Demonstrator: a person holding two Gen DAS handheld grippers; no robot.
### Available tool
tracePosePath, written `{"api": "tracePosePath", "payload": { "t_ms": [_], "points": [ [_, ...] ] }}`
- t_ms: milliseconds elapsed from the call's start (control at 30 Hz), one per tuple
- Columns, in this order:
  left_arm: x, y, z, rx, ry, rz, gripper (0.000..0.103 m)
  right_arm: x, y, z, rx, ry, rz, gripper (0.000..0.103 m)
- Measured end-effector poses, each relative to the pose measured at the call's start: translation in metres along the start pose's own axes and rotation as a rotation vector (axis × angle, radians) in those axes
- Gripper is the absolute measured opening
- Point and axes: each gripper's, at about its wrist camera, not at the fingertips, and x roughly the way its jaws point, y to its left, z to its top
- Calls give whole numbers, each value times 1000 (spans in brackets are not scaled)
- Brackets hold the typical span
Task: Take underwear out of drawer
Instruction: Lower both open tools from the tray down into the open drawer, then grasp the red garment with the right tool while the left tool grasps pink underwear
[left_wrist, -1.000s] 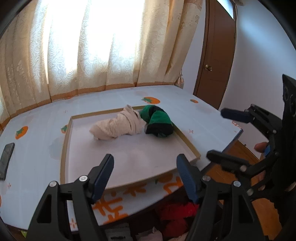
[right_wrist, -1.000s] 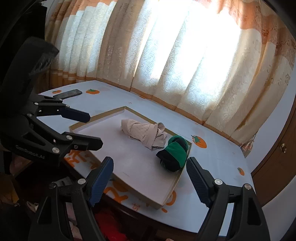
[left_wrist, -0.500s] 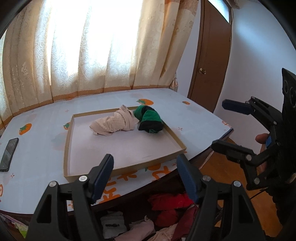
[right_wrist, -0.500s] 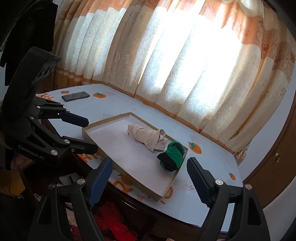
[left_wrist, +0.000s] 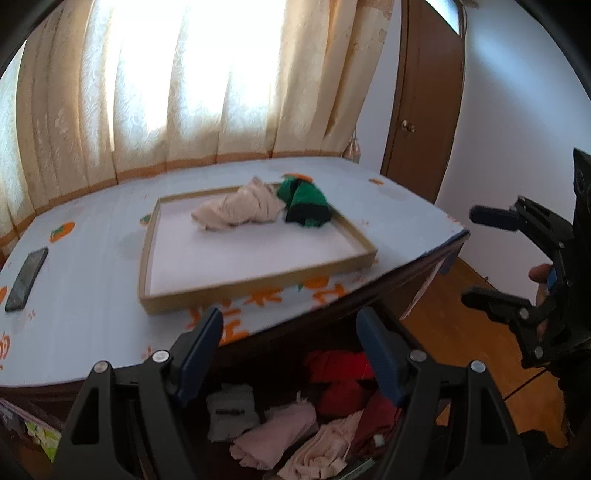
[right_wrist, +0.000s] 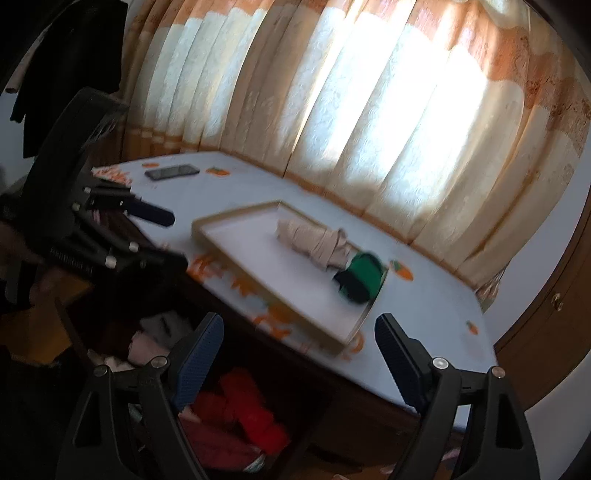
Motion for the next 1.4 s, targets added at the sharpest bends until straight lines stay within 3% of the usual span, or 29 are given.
{"api": "tracePosePath", "payload": {
  "t_ms": [467,1033,1333,1400],
  "points": [
    [48,15,-74,-46,190,61,76,51,25,-87,32,204,145,86],
    [70,29,-105,-91,288,70,76,74,62,-108,-44,312,346,86],
    [76,35,-112,-95,319,75,76,98,65,-111,16,380,421,86],
    [78,36,-114,-102,327,74,76,103,64,-112,39,396,439,79]
  ]
}}
